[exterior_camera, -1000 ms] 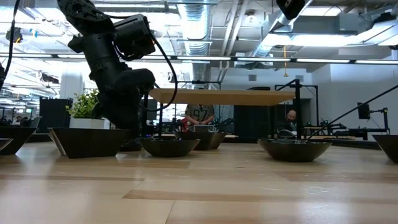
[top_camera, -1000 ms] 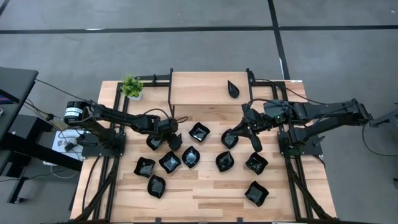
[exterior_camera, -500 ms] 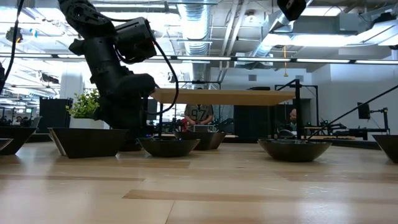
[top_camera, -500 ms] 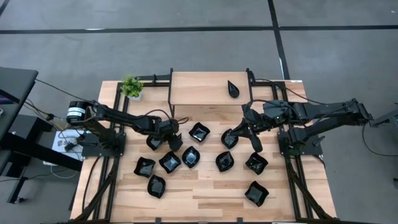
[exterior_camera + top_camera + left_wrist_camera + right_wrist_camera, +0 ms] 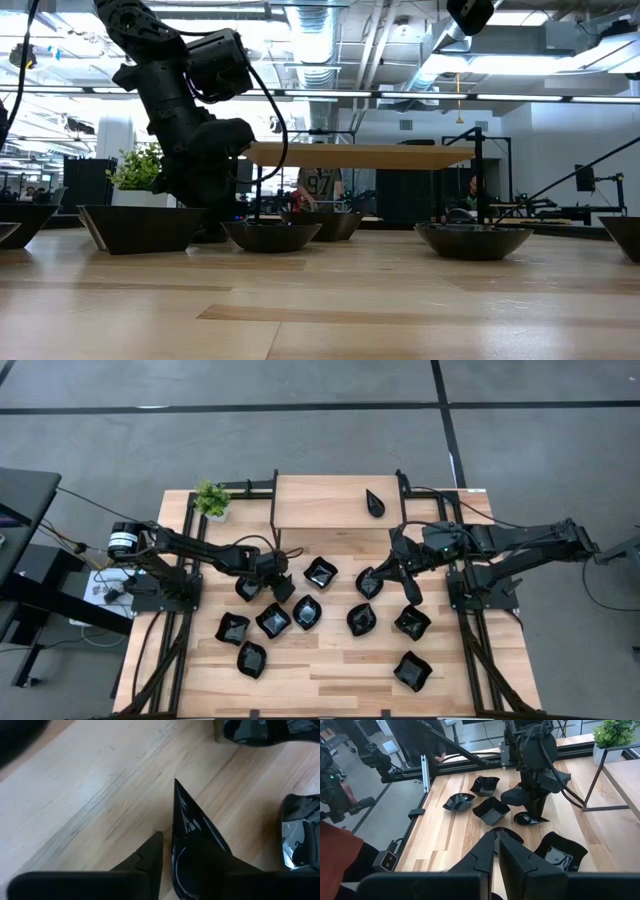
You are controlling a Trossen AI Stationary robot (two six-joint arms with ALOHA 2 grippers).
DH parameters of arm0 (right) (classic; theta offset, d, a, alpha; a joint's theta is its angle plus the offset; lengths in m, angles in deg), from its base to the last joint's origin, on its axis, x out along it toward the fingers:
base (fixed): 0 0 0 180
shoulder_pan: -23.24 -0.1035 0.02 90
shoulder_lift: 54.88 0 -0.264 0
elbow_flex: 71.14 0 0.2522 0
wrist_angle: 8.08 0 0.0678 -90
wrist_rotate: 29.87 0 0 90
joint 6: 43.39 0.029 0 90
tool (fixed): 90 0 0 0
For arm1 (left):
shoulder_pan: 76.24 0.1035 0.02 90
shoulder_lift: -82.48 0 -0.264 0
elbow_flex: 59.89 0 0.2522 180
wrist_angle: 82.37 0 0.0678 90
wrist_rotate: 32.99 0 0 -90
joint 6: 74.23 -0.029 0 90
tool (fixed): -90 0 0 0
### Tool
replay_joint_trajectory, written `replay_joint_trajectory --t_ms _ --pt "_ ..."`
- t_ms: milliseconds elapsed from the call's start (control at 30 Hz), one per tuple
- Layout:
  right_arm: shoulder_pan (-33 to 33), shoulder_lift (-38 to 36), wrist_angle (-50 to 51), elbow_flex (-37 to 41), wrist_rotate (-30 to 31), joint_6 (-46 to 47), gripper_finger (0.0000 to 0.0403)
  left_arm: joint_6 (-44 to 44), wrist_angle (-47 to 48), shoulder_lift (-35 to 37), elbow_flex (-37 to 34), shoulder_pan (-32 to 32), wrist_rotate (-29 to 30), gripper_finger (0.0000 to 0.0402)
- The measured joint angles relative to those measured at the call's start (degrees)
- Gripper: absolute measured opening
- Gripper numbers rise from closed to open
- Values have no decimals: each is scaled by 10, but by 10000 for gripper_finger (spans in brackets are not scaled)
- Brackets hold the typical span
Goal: Pick & Place Mini shaped plates
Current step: Stack the black drop shaped plate on top of the black drop shaped plate on the shelf
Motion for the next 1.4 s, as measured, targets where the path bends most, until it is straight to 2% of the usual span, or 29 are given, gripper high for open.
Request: replay_joint_trajectory --t_ms 367,1033,1400 --pt "0 0 0 0 0 -5 20 17 -3 0 0 0 0 8" --pt "0 0 0 0 0 -5 20 23 -16 3 0 0 9 6" --pt "0 0 -11 0 0 1 19 18 -27 60 2 0 11 8"
